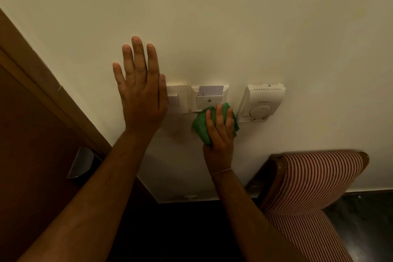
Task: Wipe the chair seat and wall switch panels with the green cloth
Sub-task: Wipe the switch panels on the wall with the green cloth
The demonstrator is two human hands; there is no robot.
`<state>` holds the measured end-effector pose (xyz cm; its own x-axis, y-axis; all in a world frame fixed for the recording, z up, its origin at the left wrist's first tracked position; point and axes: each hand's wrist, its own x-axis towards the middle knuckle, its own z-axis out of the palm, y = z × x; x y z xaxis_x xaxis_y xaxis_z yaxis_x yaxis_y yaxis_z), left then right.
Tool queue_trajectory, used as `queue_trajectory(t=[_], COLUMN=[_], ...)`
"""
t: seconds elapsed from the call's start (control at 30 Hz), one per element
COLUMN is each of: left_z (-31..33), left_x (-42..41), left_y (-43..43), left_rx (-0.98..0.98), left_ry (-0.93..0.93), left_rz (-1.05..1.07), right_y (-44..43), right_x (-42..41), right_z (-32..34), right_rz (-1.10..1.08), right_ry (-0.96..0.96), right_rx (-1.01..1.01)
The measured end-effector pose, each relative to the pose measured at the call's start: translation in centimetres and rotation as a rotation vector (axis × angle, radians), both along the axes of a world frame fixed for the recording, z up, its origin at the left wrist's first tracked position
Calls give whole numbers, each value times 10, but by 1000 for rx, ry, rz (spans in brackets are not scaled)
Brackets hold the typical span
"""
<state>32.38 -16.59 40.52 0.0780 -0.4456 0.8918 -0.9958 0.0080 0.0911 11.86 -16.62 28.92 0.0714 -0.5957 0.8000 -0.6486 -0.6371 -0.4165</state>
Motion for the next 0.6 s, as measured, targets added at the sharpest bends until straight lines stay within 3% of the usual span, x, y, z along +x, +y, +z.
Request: queue_trajectory(t=[0.23, 0.5, 0.6], left_z=[2, 4, 4], left_x=[-4, -3, -4], left_y=[2, 6, 5], left_rx=[22, 62, 57], left_ry=[5, 0, 16], left_rz=[-7, 13, 0], right_y=[16, 11, 2], right_x=[44, 58, 32], right_z=[35, 39, 37], right_rz=[33, 148, 105], right_ry=[-208, 11, -32], right_rx=[30, -99, -122])
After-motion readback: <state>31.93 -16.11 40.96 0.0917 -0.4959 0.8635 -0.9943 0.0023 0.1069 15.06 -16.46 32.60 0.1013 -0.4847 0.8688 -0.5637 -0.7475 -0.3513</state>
